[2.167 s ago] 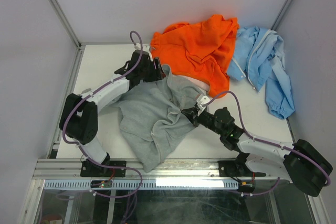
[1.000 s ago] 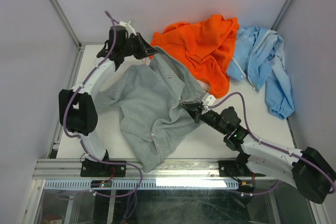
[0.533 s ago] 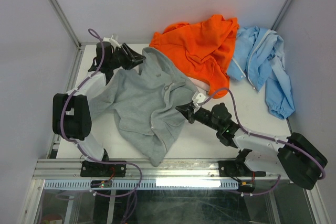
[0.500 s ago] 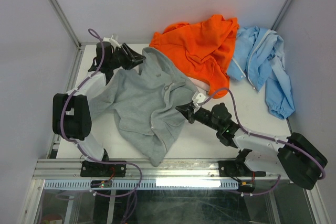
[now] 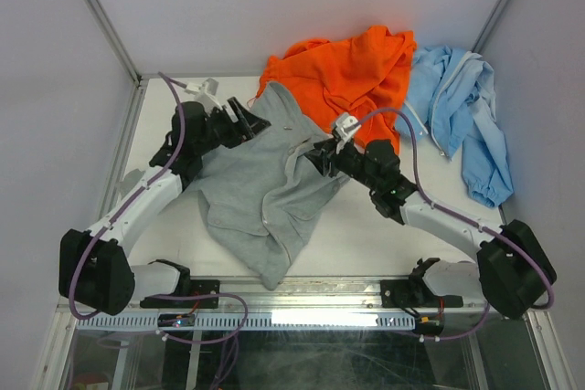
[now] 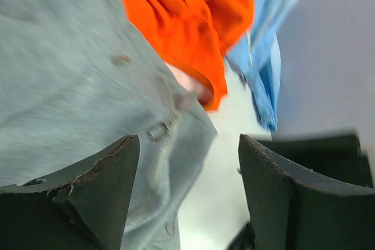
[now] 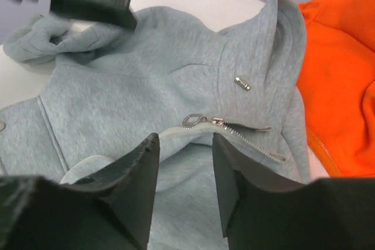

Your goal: Zip up the jacket

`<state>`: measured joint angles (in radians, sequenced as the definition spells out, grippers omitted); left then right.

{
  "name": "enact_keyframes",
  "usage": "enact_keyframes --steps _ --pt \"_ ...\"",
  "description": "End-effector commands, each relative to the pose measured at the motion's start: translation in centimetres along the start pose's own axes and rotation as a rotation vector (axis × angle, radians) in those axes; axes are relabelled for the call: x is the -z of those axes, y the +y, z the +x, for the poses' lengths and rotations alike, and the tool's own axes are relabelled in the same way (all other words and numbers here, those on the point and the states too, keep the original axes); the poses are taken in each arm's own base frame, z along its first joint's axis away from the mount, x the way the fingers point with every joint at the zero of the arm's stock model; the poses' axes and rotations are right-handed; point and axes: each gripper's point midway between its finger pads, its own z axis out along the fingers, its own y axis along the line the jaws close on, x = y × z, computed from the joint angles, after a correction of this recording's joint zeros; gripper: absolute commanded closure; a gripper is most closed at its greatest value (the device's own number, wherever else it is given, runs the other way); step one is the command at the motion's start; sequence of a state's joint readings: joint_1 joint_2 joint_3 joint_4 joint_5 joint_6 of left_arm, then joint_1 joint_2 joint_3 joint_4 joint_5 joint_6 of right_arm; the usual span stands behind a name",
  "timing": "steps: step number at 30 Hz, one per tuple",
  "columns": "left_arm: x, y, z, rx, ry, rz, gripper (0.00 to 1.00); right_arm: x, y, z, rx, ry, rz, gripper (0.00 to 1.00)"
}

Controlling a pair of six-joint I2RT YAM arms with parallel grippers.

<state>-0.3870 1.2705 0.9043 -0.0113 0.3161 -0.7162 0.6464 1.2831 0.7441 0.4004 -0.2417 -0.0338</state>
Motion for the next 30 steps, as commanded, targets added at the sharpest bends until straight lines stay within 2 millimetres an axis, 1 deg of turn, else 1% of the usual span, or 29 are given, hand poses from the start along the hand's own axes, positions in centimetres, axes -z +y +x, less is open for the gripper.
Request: enact_keyframes --steps 1,3,5,7,8,11,14,16,17,19,20,22,25,26,28,30 --pt "-2.5 2.0 2.9 0.002 0.068 -0.023 0.29 -1.6 -1.1 0.2 -0.015 0.126 0.009 0.49" --pt "-3.5 1.7 3.7 0.010 0.090 0.003 0.28 -2.4 -1.6 0.3 -0.011 0.160 0.019 0.46" --pt "-5.0 2.7 5.2 0.028 0.131 -0.005 0.28 -3.2 -2.1 0.3 -0.008 0.184 0.034 0.45" --pt "-5.9 3.6 6.6 0.049 0.164 -0.009 0.28 -3.8 -2.3 0.4 -0.011 0.206 0.037 0.44" --pt "-6.3 3.9 7.2 0.060 0.178 -0.005 0.28 -4.2 -2.5 0.2 -0.013 0.212 0.041 0.44" --pt "-6.9 4.6 9.0 0.091 0.207 0.007 0.29 -5.1 -2.8 0.5 -0.021 0.233 0.049 0.44" --pt "-7.3 5.4 10.0 0.110 0.214 0.009 0.31 -5.9 -3.1 1.2 -0.029 0.257 0.053 0.44" --pt "-7.6 5.7 10.7 0.114 0.226 0.017 0.36 -6.3 -3.1 1.8 -0.035 0.281 0.049 0.44" --pt "-7.6 5.8 10.8 0.115 0.225 0.022 0.40 -6.4 -3.0 2.1 -0.035 0.291 0.046 0.44" --pt "-7.4 6.2 11.4 0.117 0.223 0.029 0.50 -6.5 -2.7 2.6 -0.026 0.310 0.039 0.43" --pt "-7.3 6.1 11.5 0.114 0.218 0.039 0.57 -6.5 -2.5 3.0 -0.016 0.322 0.036 0.43" --pt "-6.9 5.5 11.2 0.101 0.197 0.078 0.67 -6.5 -2.1 3.5 0.007 0.338 0.036 0.43" --pt "-6.2 4.8 11.0 0.070 0.170 0.127 0.78 -6.5 -1.5 3.9 0.019 0.356 0.040 0.43" --pt "-5.9 4.4 11.0 0.061 0.163 0.145 0.80 -6.4 -1.3 4.0 0.026 0.359 0.045 0.43" --pt "-5.3 3.6 10.6 0.049 0.142 0.192 0.88 -6.2 -0.8 3.6 0.048 0.353 0.046 0.43" --pt "-4.8 2.8 10.5 0.036 0.131 0.234 0.94 -5.8 0.0 3.3 0.070 0.341 0.026 0.44"
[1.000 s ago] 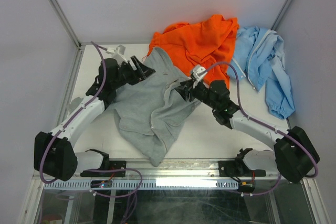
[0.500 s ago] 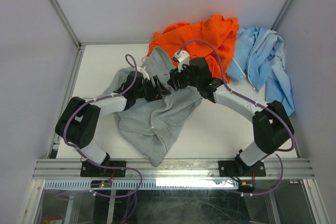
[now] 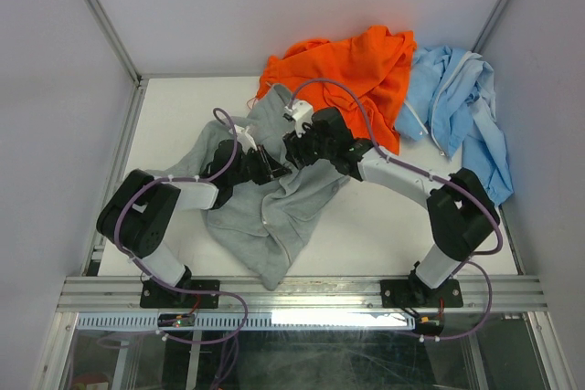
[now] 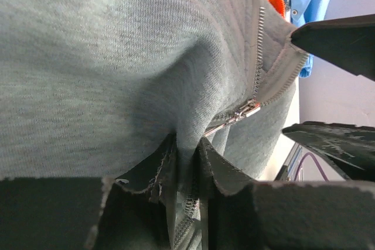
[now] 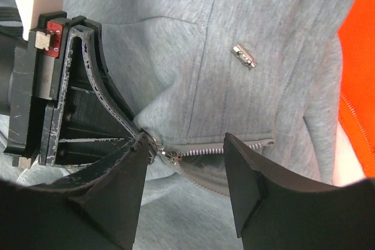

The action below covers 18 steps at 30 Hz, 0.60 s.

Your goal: Zip up the jacket

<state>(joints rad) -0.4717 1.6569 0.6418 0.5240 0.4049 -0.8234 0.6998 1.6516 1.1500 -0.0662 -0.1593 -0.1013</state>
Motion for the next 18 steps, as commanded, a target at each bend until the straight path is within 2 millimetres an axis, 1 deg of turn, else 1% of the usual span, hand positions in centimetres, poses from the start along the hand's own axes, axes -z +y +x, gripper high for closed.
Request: enact_keyframes --steps 1,4,5,6,7,10,13,16,18 --pt "1.7 -5.3 -1.2 -0.117 -0.061 0.213 0.96 1.6 1.1 -3.3 0.074 -0.093 0.006 0.45" --pt "2.6 -6.2 -1.2 -0.153 -0.074 0.253 0.98 2.7 2.5 -3.9 0.093 -0.140 -0.061 0.52" --pt "2.9 -6.5 -1.2 -0.166 -0.080 0.265 0.98 3.0 2.9 -3.9 0.100 -0.149 -0.085 0.55" --pt "3.1 -6.6 -1.2 -0.175 -0.083 0.272 0.99 3.1 3.3 -3.9 0.103 -0.151 -0.104 0.60" --pt "3.3 -6.7 -1.1 -0.183 -0.086 0.276 1.00 3.3 3.5 -4.0 0.098 -0.156 -0.115 0.64" --pt "3.6 -7.1 -1.2 -0.196 -0.093 0.282 1.00 3.9 4.0 -4.4 0.058 -0.175 -0.131 0.70" --pt "3.7 -7.2 -1.1 -0.193 -0.086 0.287 1.00 5.0 4.7 -4.9 0.025 -0.217 -0.151 0.70" --pt "3.8 -7.2 -1.0 -0.187 -0.078 0.291 1.00 6.3 4.6 -5.5 0.004 -0.256 -0.131 0.70" --pt "3.8 -7.4 -1.0 -0.181 -0.077 0.293 1.00 6.7 4.7 -5.2 0.002 -0.256 -0.127 0.70"
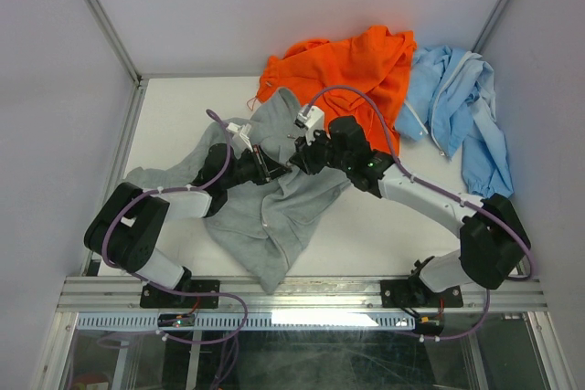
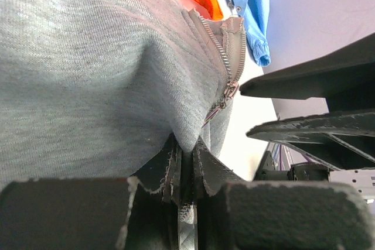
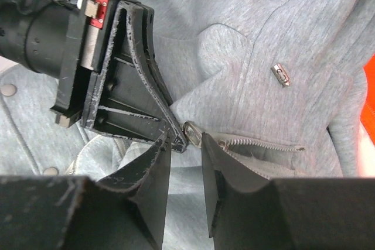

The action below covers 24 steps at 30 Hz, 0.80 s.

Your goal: Zip up the jacket

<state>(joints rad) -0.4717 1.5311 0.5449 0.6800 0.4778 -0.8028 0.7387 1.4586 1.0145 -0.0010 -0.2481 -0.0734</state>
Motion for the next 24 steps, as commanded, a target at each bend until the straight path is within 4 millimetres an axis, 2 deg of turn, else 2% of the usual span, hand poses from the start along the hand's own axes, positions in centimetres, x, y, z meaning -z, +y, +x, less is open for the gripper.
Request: enact_keyframes --steps 1,10,14,24 --pt "0.5 -3.5 -1.0 -0.073 -0.023 0.125 1.00 1.9 0.9 -3.3 -0.008 -0.124 -0.010 0.70" --pt "1.0 -4.4 -1.0 -0.073 -0.019 0.162 1.00 -0.2 0.9 -0.5 -0.064 -0.062 -0.032 0.75" --pt "1.4 -5.2 -1.1 -0.102 -0.026 0.191 1.00 -0.9 0.0 -0.3 -0.112 -0.066 -0.006 0.70" --pt "2.4 -7.4 -1.0 -0.184 -0.043 0.310 1.00 -1.7 -0.1 1.2 -0.228 -0.038 -0.064 0.57"
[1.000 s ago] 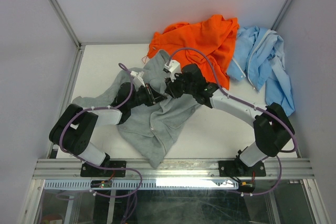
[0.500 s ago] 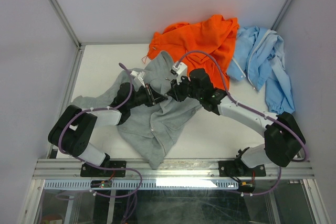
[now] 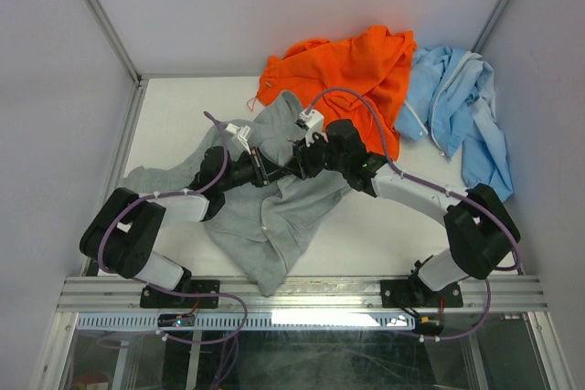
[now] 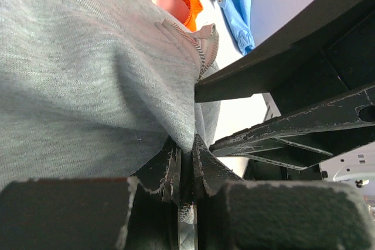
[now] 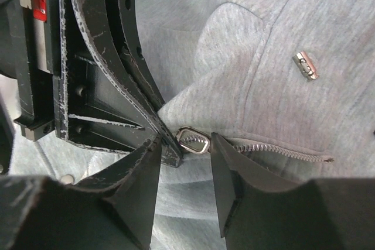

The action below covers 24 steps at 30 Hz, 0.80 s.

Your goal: Zip up the jacket

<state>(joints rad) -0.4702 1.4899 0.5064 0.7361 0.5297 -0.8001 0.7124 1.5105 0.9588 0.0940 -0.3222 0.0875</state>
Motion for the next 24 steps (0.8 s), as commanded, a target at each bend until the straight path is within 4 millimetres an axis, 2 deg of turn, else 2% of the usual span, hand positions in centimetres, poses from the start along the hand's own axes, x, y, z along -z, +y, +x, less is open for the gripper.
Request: enact_keyframes --steps 1,4,8,12,15,18,24 --pt "1.2 -6.2 -1.5 -0.163 -0.051 0.255 1.00 -0.3 -0.8 -0.8 -0.071 -0.045 -0.015 0.57" --pt "1.7 -7.1 -1.4 -0.193 -0.067 0.307 1.00 -0.5 -2.1 -0.3 -0.148 -0.036 -0.016 0.57" --pt "2.2 -8.0 -1.2 -0.223 -0.066 0.359 0.96 -0.6 -2.6 0.1 -0.227 -0.031 -0.043 0.57" --pt "2.1 -7.4 -0.9 -0.216 -0.063 0.351 0.93 -0.5 -2.0 0.1 -0.250 -0.028 -0.075 0.57" --pt "1.9 -6.9 -0.7 -0.203 -0.062 0.336 0.97 -0.4 -2.4 0.6 -0.240 -0.016 -0.053 0.57" --pt "1.7 -6.5 -0.9 -0.189 -0.068 0.313 1.00 0.4 -3.0 1.1 -0.209 -0.023 -0.031 0.56" --pt "1.6 -5.9 -0.8 -0.187 -0.062 0.274 1.00 2.8 -3.7 -0.3 -0.082 -0.096 0.015 0.52"
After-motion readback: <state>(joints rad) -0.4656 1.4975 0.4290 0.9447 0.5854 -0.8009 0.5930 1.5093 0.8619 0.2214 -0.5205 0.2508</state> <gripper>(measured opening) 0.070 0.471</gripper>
